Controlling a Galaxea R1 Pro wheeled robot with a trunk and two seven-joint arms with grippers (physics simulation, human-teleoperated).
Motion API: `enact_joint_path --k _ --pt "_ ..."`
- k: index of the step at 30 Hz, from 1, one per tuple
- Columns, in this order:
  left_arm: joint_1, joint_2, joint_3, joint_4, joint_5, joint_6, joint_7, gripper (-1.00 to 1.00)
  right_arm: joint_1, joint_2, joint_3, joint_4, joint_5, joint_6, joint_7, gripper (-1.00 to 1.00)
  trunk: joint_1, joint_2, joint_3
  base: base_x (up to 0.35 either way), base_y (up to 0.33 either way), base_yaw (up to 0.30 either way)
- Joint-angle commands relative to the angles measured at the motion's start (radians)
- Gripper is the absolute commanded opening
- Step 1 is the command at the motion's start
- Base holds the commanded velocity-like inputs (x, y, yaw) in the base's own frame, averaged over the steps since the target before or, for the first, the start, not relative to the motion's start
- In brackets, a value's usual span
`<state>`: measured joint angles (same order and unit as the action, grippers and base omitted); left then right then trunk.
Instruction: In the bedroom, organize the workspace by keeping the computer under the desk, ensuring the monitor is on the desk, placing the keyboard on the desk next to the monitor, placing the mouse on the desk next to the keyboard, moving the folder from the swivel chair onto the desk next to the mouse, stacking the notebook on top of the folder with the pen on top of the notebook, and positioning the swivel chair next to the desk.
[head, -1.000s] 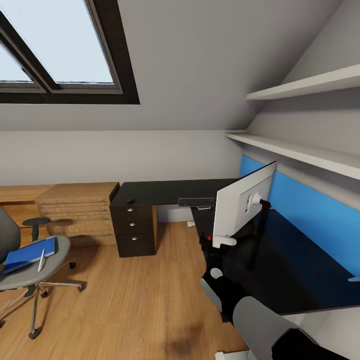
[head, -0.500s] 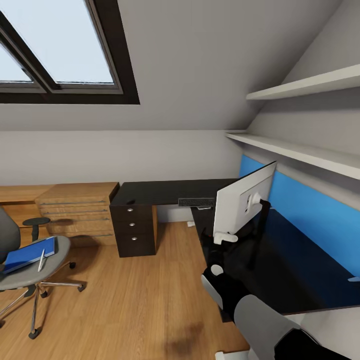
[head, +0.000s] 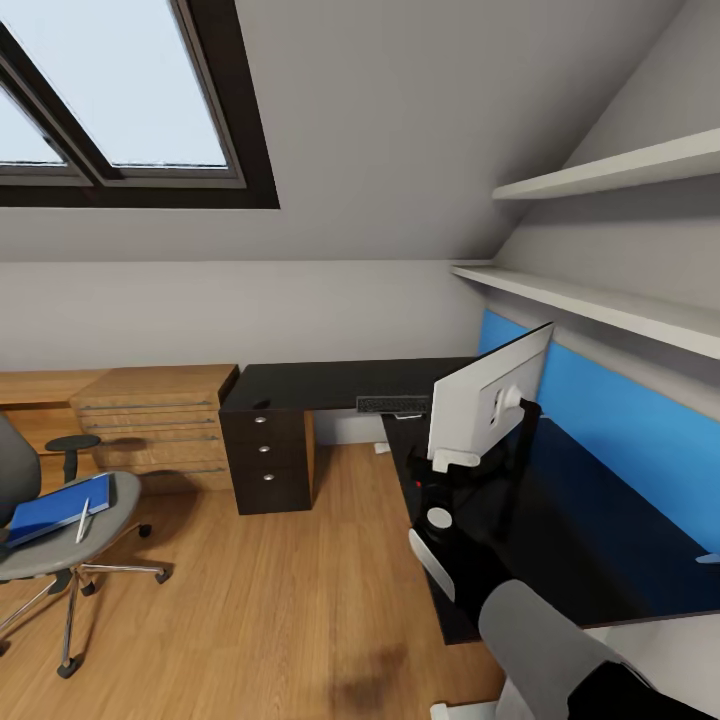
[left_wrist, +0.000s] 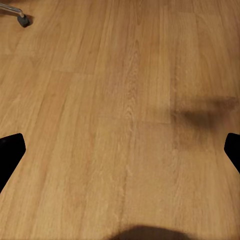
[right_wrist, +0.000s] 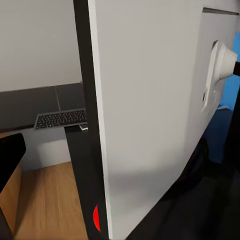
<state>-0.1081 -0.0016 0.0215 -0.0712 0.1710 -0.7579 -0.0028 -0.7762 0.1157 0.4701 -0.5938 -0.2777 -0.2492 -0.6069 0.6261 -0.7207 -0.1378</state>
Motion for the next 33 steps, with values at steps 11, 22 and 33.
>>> enact_joint_path --k 11,22,33 --pt "-0.001 -0.001 0.002 0.001 0.001 -0.003 0.000 1.00 -0.001 -0.004 0.008 -0.015 -0.011 0.021 -0.008 1.00 0.000 -0.001 -0.002 0.000 0.000 0.000" --pt "-0.001 -0.001 0.002 0.001 0.000 -0.003 0.000 1.00 -0.001 -0.004 0.008 -0.013 -0.012 0.022 -0.009 1.00 0.000 -0.001 -0.002 0.063 0.069 0.000" --pt "-0.001 -0.001 0.001 0.001 0.000 -0.003 0.000 1.00 -0.001 -0.004 0.009 -0.012 -0.007 0.022 -0.117 1.00 0.000 -0.001 -0.002 0.017 0.016 0.000"
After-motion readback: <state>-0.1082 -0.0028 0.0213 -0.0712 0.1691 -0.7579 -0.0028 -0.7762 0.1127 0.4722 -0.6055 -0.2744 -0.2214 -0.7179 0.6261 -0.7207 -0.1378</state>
